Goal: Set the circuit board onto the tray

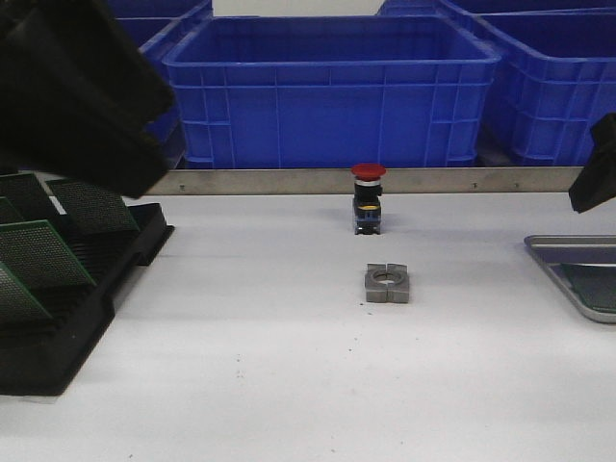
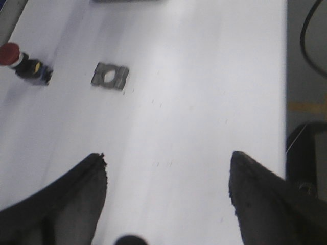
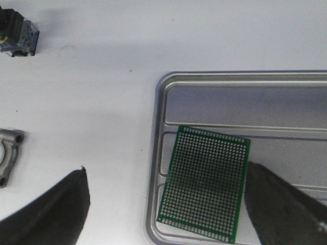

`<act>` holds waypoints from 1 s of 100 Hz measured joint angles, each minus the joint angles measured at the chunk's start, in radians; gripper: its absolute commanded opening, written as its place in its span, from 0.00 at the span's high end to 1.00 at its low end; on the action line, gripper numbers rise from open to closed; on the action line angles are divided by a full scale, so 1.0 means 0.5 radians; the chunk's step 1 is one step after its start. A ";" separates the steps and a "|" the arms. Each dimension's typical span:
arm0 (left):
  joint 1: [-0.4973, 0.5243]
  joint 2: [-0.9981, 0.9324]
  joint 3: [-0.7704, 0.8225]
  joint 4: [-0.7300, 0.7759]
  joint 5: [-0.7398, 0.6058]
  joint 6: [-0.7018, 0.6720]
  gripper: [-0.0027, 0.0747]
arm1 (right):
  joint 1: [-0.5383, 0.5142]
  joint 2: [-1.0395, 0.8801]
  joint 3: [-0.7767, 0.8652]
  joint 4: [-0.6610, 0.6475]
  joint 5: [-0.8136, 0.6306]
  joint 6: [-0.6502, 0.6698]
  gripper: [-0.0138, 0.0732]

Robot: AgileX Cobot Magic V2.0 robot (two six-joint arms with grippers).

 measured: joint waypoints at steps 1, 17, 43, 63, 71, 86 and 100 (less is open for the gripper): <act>0.014 -0.005 0.000 0.021 0.005 0.000 0.36 | 0.000 0.000 0.000 0.000 0.000 0.000 0.11; 0.171 -0.010 0.000 0.441 0.173 -0.014 0.36 | 0.000 0.000 0.000 -0.003 0.036 0.000 0.11; 0.446 0.068 0.000 0.793 0.236 -0.157 0.36 | 0.000 0.000 0.000 -0.007 0.058 0.000 0.11; 0.519 0.181 0.000 0.818 0.236 -0.168 0.37 | 0.000 0.000 0.000 -0.007 0.058 0.000 0.11; 0.523 0.242 0.000 0.818 0.236 -0.172 0.37 | 0.000 0.000 0.000 -0.007 0.059 0.000 0.11; 0.523 0.359 0.000 0.829 0.161 -0.172 0.40 | 0.000 0.000 0.000 -0.007 0.059 0.000 0.11; 0.523 0.466 -0.001 0.871 0.077 -0.172 0.61 | 0.000 0.000 0.000 -0.007 0.062 0.000 0.11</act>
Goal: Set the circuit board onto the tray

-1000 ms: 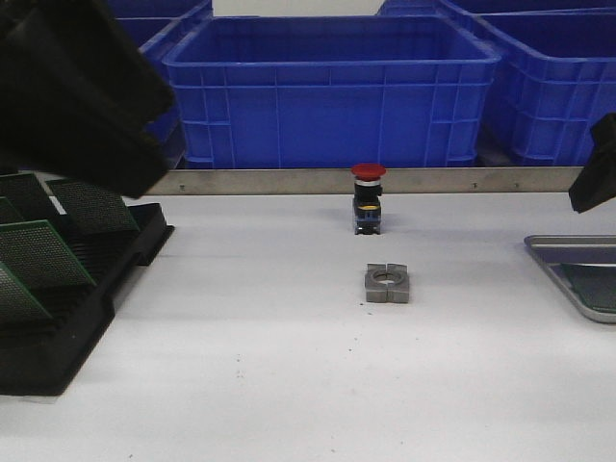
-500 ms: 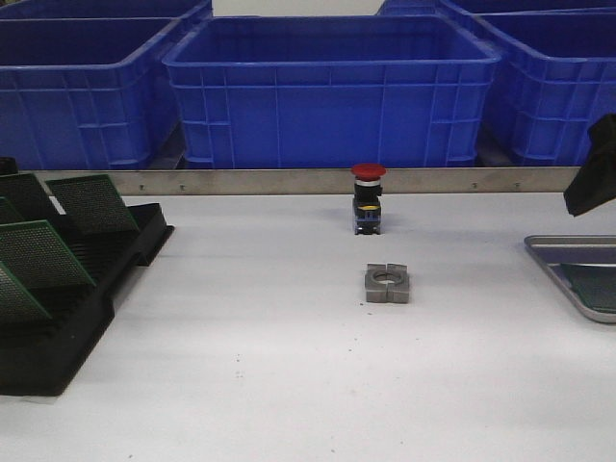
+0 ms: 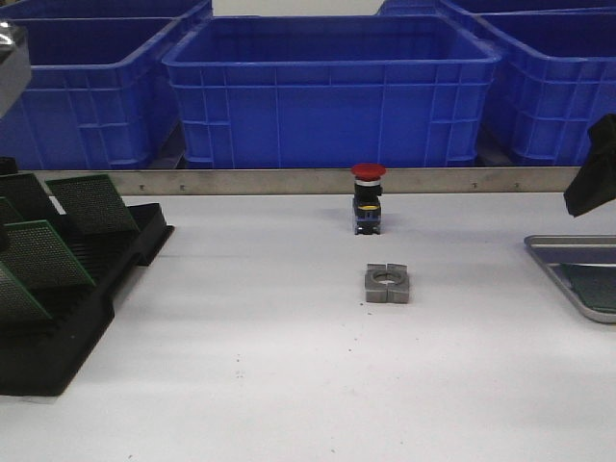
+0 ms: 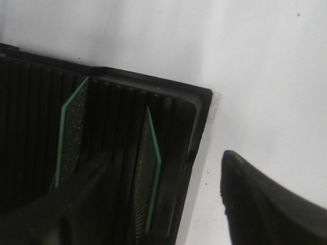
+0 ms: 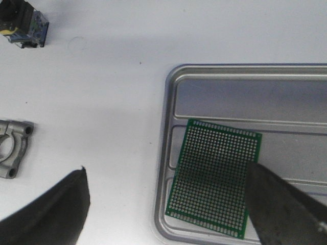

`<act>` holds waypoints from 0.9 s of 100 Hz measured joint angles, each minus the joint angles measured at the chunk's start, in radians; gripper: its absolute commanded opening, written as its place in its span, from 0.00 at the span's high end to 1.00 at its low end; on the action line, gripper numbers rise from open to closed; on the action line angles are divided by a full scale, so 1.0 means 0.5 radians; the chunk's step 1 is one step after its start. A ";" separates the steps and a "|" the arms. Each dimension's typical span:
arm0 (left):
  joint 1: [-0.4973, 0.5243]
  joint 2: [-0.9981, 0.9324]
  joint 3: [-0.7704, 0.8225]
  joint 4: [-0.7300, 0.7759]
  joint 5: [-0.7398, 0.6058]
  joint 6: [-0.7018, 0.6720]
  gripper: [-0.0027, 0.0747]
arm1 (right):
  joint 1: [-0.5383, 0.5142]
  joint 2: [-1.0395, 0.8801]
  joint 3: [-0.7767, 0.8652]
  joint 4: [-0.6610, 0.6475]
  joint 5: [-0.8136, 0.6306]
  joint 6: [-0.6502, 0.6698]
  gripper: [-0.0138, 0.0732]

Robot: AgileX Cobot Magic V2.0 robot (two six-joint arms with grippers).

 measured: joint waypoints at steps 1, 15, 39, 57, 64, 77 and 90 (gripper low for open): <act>0.000 0.010 0.000 0.000 -0.007 0.000 0.62 | 0.000 0.000 0.000 0.000 0.000 0.000 0.11; 0.000 0.083 -0.003 0.030 -0.028 0.000 0.92 | 0.000 0.000 0.000 0.000 0.029 0.000 0.11; 0.000 0.094 -0.011 0.053 -0.085 0.008 0.99 | 0.000 0.000 0.000 -0.003 0.069 0.000 0.11; -0.009 0.011 -0.067 0.038 0.095 0.003 0.99 | 0.000 -0.009 -0.008 -0.004 0.154 0.000 0.11; -0.035 -0.045 -0.105 0.015 0.189 0.003 0.99 | 0.000 -0.035 -0.008 -0.008 0.201 -0.025 0.11; -0.094 -0.139 -0.184 -0.165 0.235 0.002 0.99 | 0.000 -0.135 -0.008 -0.009 0.307 -0.130 0.11; -0.157 -0.167 -0.234 -0.511 0.242 0.002 0.99 | 0.000 -0.265 -0.008 -0.014 0.442 -0.245 0.11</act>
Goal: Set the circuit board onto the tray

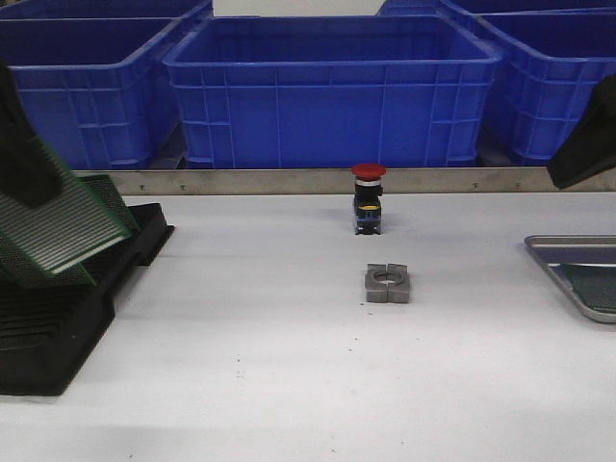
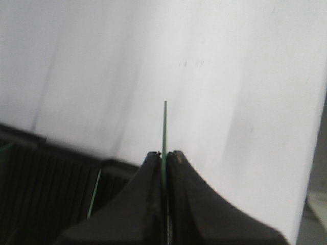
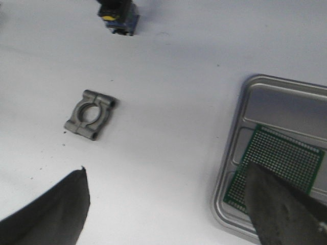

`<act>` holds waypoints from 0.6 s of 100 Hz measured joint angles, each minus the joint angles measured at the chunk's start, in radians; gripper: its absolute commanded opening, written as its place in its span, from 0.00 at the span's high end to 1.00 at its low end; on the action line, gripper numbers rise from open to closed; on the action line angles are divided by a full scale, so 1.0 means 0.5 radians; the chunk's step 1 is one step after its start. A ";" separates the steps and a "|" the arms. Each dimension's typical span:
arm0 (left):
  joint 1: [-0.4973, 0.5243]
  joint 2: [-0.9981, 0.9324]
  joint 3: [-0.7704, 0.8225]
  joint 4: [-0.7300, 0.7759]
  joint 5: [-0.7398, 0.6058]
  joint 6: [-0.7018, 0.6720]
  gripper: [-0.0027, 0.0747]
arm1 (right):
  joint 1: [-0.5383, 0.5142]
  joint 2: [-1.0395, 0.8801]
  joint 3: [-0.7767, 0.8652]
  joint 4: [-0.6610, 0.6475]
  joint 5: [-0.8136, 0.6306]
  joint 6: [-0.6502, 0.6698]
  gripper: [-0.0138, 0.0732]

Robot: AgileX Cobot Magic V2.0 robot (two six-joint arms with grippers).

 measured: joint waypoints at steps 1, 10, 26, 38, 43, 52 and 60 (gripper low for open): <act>-0.004 0.000 -0.003 -0.045 0.000 0.000 0.99 | 0.000 -0.014 0.000 -0.004 0.018 -0.008 0.11; -0.056 0.000 -0.008 -0.330 0.000 0.038 0.99 | 0.012 -0.102 0.000 -0.005 0.131 -0.141 0.11; -0.156 0.007 -0.008 -0.757 -0.008 0.162 0.99 | 0.148 -0.189 0.000 -0.017 0.332 -0.601 0.11; -0.228 0.012 -0.008 -0.952 -0.015 0.270 0.99 | 0.314 -0.198 0.000 -0.001 0.511 -0.918 0.11; -0.258 0.012 -0.008 -1.014 -0.020 0.309 0.99 | 0.393 -0.198 0.000 0.040 0.569 -1.010 0.11; -0.313 0.012 -0.008 -1.090 -0.029 0.351 0.99 | 0.502 -0.198 0.000 0.134 0.643 -1.143 0.11; -0.360 0.012 -0.008 -1.115 -0.029 0.391 0.99 | 0.601 -0.198 0.000 0.241 0.702 -1.260 0.11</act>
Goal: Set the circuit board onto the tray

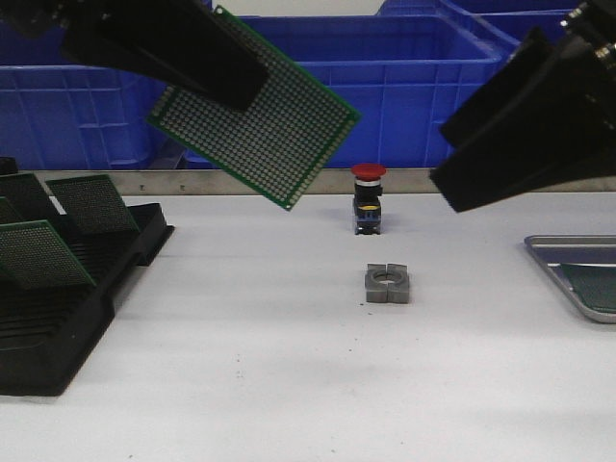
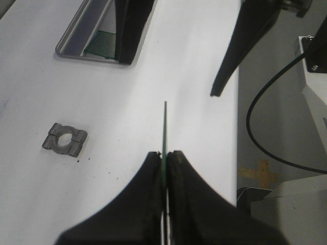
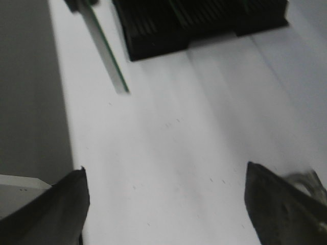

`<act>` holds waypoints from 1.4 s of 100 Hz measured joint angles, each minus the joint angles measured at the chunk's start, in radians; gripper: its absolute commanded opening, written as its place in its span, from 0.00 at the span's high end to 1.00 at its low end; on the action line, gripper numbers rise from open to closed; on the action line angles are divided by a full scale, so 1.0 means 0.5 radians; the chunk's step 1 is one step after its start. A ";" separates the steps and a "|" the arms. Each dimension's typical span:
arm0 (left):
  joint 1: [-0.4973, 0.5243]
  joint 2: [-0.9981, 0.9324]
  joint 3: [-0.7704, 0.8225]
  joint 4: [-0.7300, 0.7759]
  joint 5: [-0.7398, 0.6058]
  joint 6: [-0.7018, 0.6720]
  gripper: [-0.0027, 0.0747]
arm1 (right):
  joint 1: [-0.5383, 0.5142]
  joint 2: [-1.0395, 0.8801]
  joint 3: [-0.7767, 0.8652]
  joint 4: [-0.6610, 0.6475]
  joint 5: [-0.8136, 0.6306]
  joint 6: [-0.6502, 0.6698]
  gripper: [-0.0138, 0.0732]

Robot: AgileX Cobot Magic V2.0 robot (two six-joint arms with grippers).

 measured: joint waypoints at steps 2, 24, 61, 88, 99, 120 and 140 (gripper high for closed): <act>-0.008 0.000 0.000 -0.004 0.000 0.008 0.99 | 0.023 -0.001 0.000 0.029 0.015 -0.019 0.11; -0.063 0.000 0.000 -0.092 0.000 0.026 0.99 | 0.224 -0.001 0.000 0.254 0.089 -0.177 0.11; -0.063 0.000 0.000 -0.247 -0.008 0.029 0.99 | 0.282 -0.001 0.000 0.375 0.094 -0.189 0.58; -0.067 0.000 0.000 -0.243 0.040 0.052 0.98 | 0.282 -0.001 0.000 0.370 0.057 -0.205 0.92; -0.067 0.000 0.000 -0.243 0.040 0.060 0.87 | 0.282 -0.001 0.000 0.370 0.065 -0.215 0.92; -0.067 0.000 0.000 -0.271 -0.041 0.053 0.29 | 0.282 -0.001 0.000 0.382 0.065 -0.136 0.92; -0.067 0.000 0.000 -0.286 -0.175 0.045 0.22 | 0.282 -0.001 0.000 0.229 0.019 0.309 0.92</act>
